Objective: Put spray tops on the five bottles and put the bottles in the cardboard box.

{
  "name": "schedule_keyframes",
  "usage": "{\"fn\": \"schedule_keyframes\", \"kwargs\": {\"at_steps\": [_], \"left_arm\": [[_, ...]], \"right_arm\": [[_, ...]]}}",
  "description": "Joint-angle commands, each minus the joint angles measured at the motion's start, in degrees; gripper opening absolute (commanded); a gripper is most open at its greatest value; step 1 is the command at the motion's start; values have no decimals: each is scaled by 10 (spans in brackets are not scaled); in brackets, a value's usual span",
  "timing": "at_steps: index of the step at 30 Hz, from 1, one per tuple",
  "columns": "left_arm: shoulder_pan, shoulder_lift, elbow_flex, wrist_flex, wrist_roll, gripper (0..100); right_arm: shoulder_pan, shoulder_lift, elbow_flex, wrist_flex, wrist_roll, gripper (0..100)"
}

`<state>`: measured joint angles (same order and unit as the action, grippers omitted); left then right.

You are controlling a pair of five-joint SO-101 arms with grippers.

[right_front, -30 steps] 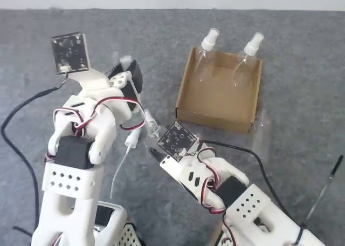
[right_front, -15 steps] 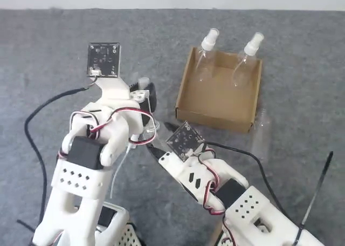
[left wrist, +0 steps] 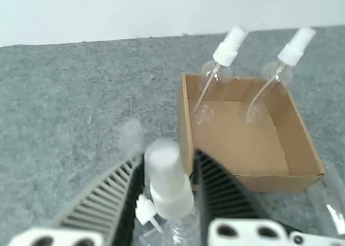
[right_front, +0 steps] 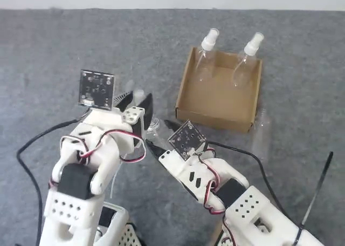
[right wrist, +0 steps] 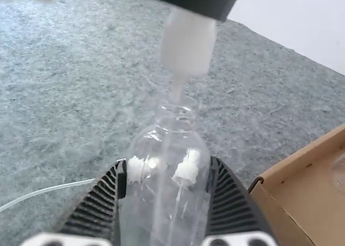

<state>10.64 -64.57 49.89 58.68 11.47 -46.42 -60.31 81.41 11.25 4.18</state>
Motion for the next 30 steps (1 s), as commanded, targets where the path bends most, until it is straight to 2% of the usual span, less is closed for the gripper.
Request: {"fn": "schedule_keyframes", "kwargs": {"at_steps": [1,4,10,13,18,26,30], "left_arm": [[-3,-24,-7,-2,-8,172],[-5,-20,-38,2,-11,156],[-111,-10,-39,-37,-11,120],[-124,38,-27,-57,-11,111],[-89,113,-24,-71,-42,95],[0,117,-2,-36,-72,60],[0,117,-2,-37,-72,58]], "right_arm": [[6,-22,-3,-13,-8,6],[6,-22,-3,-13,-8,6],[5,-22,-3,-11,-8,6],[5,-22,-3,-10,-8,6],[5,-22,-3,-10,-8,6],[5,-22,-3,-10,-6,6],[5,-22,-3,-10,-6,6]]}}
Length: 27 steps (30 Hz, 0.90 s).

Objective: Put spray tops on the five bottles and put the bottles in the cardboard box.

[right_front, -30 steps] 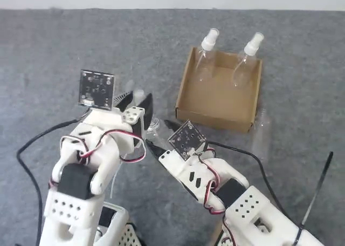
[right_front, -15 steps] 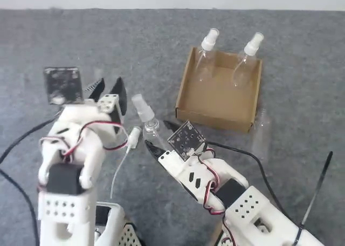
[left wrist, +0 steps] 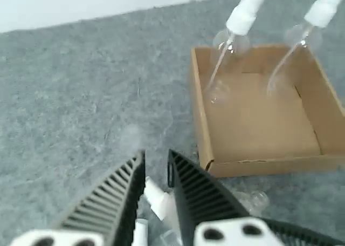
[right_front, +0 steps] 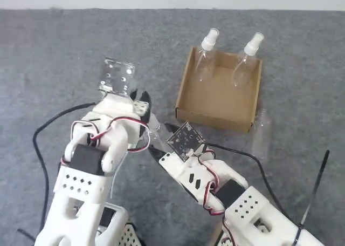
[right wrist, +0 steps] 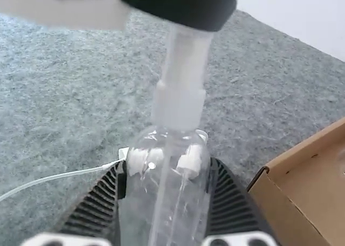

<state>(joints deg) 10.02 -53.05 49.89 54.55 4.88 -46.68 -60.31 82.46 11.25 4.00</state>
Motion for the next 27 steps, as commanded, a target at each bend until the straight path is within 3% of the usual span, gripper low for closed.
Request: {"fn": "schedule_keyframes", "kwargs": {"at_steps": [1,5,9,14,21,27], "left_arm": [[-2,2,-4,4,-4,59],[-55,1,-36,3,-2,71],[-123,-26,-58,20,7,160],[-142,-141,-7,27,14,167],[-64,-207,110,20,-58,170],[17,-207,136,25,-61,206]], "right_arm": [[7,-22,-13,-10,-4,6],[7,-22,-13,-10,-4,6],[8,-22,-17,-9,-3,6],[32,-22,-52,20,-2,6],[137,-16,-222,146,-4,6],[158,-15,-306,192,-3,6]]}}
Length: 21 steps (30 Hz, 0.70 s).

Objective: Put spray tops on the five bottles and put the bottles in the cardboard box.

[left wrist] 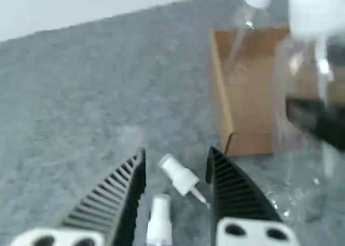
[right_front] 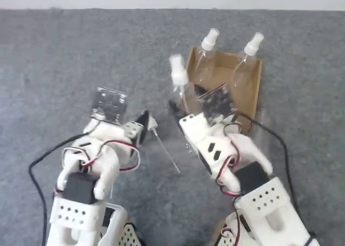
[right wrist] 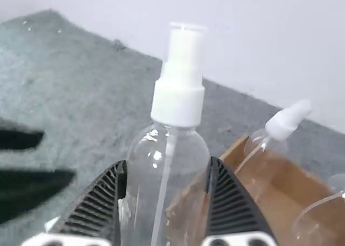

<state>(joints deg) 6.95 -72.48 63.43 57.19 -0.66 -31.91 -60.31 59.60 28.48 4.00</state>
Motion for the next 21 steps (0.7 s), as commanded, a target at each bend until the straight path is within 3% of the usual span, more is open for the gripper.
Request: {"fn": "schedule_keyframes", "kwargs": {"at_steps": [1,5,13,18,21], "left_arm": [[57,-13,7,-3,-4,230],[82,-13,25,-7,-3,299],[88,-56,46,-12,-3,307],[84,-120,128,-91,-4,306],[81,-127,138,-98,-4,306]], "right_arm": [[8,-15,-81,21,-3,6],[7,8,-85,15,-5,6],[0,130,-113,-34,-7,6],[-47,138,-164,14,-6,6],[-62,138,-205,78,-6,6]]}}
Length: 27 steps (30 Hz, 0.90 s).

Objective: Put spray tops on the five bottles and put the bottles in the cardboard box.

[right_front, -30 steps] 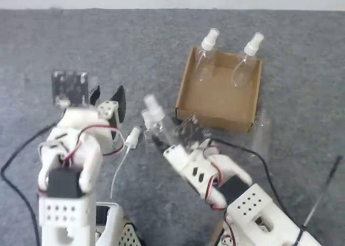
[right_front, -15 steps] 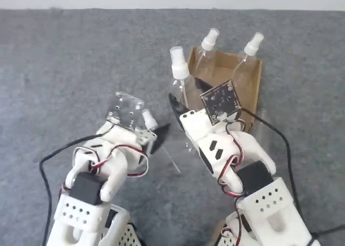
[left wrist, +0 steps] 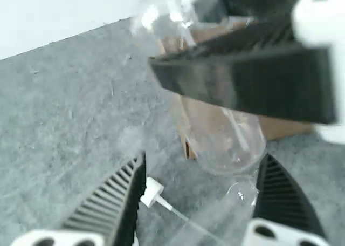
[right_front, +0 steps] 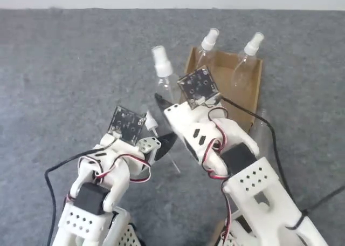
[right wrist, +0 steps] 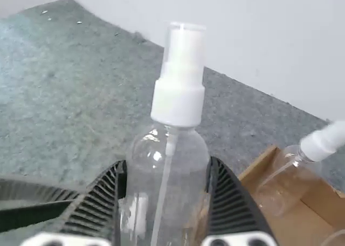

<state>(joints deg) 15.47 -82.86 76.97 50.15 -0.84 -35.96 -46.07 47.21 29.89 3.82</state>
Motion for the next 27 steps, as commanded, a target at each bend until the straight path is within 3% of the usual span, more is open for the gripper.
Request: {"fn": "schedule_keyframes", "kwargs": {"at_steps": [1,16,21,27], "left_arm": [[-9,-23,3,-29,-1,306],[-32,-22,7,-35,-4,306],[-33,-22,7,-34,-2,305],[-33,-22,7,-34,-1,303]], "right_arm": [[-22,-5,-91,83,-4,6],[-6,-104,-120,229,17,6],[106,-107,-123,226,76,6],[234,-107,-98,184,80,6]]}}
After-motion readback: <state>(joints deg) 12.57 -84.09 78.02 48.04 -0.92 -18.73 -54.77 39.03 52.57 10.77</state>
